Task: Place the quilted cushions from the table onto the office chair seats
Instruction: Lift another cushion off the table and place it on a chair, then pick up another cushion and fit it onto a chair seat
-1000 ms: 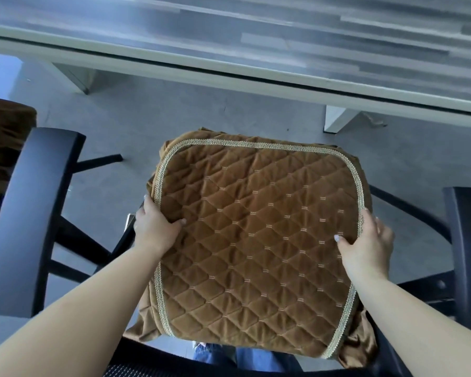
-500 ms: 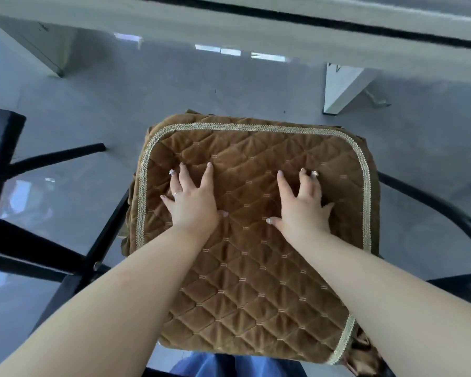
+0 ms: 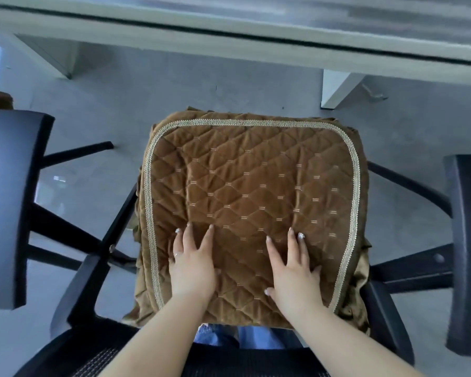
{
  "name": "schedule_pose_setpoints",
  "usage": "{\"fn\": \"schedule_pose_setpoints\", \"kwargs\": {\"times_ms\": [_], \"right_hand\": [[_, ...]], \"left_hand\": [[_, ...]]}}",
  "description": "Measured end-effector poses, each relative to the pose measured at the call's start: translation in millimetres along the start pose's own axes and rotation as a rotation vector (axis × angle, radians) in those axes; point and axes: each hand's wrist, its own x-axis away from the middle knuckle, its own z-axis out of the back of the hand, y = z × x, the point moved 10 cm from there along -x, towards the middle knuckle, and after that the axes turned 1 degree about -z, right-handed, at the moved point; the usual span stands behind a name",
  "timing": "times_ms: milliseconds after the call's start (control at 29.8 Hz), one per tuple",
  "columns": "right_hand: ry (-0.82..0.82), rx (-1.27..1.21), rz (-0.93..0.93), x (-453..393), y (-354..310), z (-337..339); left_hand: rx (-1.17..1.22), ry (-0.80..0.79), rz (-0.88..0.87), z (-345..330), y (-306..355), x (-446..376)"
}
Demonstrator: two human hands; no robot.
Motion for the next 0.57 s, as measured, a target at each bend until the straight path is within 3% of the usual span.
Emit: {"fn": "schedule_pose_setpoints", "kwargs": {"times_ms": [168,302,571], "right_hand": [[0.027,0.056,-0.016,-12,-1,-10],[-0.003,0.034,-0.014,-4,1,5],[0.159,-0.359,0.052,41,-42,157]], "left_hand": [[-0.025,0.029,-0.005,-6,0,-5],[-0.011,-0.052,0.013,4,-1,-1],[0.641,0.012,0.073,117,6,57]]}}
